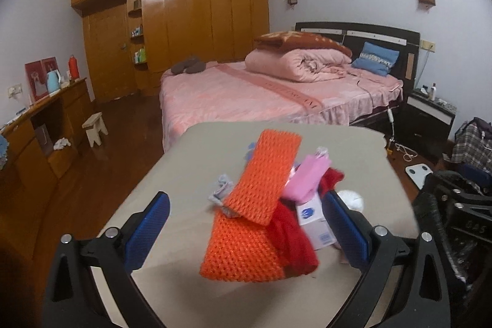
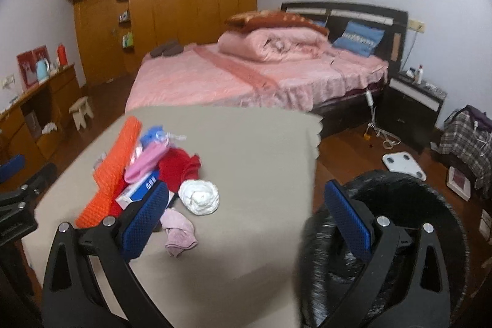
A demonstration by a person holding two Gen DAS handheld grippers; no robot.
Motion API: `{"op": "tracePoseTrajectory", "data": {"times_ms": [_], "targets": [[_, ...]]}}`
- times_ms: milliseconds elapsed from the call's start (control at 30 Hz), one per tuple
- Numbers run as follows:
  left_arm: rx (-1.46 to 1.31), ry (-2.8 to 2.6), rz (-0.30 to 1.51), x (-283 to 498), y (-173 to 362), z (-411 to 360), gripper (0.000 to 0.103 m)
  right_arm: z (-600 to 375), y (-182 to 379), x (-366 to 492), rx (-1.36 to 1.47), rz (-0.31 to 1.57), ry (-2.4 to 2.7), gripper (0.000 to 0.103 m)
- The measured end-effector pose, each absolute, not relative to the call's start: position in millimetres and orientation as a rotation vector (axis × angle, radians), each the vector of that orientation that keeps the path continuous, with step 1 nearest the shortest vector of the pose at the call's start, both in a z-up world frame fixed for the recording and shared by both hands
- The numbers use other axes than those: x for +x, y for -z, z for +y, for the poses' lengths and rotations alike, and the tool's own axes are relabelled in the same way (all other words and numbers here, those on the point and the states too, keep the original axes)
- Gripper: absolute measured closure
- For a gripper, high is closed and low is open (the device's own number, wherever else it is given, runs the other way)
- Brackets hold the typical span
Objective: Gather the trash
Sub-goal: 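Grasp the orange mesh strip with the left tool while the right tool grasps the white crumpled tissue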
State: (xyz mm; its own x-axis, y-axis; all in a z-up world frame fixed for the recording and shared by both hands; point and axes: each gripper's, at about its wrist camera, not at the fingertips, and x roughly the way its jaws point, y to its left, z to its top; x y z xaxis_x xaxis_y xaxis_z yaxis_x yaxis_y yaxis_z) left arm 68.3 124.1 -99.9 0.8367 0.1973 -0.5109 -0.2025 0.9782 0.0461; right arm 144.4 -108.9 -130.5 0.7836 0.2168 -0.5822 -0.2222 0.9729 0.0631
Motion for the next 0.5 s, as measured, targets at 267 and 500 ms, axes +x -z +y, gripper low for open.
{"op": "tracePoseTrajectory", "data": {"times_ms": [267, 500], "targets": [[-0.040, -0.230, 0.565, 98.3, 128.6, 140.0, 0.008, -72.6, 175.8, 188.2, -0.040, 0.724, -0.291, 0.020], [-0.043, -0.231, 0.582, 114.2, 140.4, 145.7, 0.012, -53.7, 203.3, 209.3, -0.052, 0.800, -0.326, 0.026]]}}
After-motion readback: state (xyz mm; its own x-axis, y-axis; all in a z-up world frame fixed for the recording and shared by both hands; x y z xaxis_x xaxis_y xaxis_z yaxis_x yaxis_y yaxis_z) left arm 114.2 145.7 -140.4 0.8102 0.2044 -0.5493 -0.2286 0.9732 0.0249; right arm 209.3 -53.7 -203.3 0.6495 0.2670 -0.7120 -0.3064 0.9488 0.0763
